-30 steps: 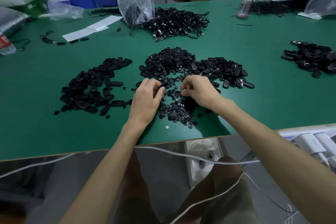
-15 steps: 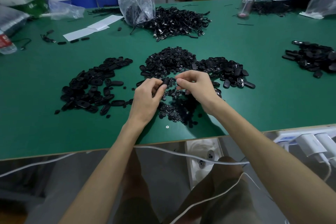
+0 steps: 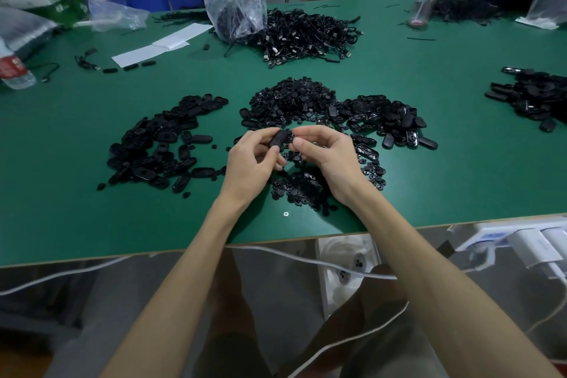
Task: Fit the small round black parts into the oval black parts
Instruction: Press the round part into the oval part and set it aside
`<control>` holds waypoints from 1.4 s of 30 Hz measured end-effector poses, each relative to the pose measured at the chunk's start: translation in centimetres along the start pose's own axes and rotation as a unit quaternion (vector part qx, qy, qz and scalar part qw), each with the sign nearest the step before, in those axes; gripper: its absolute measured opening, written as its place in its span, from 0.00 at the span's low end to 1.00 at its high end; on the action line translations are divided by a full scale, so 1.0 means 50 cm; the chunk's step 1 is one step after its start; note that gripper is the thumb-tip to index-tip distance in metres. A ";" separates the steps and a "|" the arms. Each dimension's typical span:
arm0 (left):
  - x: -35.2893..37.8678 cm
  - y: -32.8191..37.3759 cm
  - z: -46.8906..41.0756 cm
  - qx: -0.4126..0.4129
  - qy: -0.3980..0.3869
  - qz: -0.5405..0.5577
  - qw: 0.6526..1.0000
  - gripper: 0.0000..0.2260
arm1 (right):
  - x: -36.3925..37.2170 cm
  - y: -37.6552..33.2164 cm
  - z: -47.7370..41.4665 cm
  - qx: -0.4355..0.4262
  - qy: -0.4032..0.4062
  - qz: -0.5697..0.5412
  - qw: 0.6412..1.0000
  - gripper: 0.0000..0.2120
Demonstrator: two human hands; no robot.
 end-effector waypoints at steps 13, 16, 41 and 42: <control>-0.009 -0.001 0.002 -0.069 -0.007 0.109 0.992 0.15 | -0.002 0.002 -0.001 -0.027 -0.001 0.025 0.999 0.12; -0.010 -0.004 0.001 -0.077 -0.006 0.125 0.989 0.15 | 0.000 0.004 0.000 -0.026 -0.009 0.035 0.999 0.12; 0.004 -0.019 0.000 -0.065 -0.050 0.131 0.988 0.14 | 0.007 -0.013 0.014 -0.079 0.010 0.100 0.992 0.13; 0.003 -0.018 0.000 -0.065 -0.049 0.133 0.988 0.14 | 0.009 -0.014 0.015 -0.088 0.011 0.116 0.989 0.13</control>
Point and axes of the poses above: each hand's wrist, its own z-axis away from the middle knuckle, its own x-axis out of the palm, y = z × x, the point moved 3 cm from there along -z, towards the middle knuckle, and after that the axes turned 6 degrees about y, right-handed, at the moved point
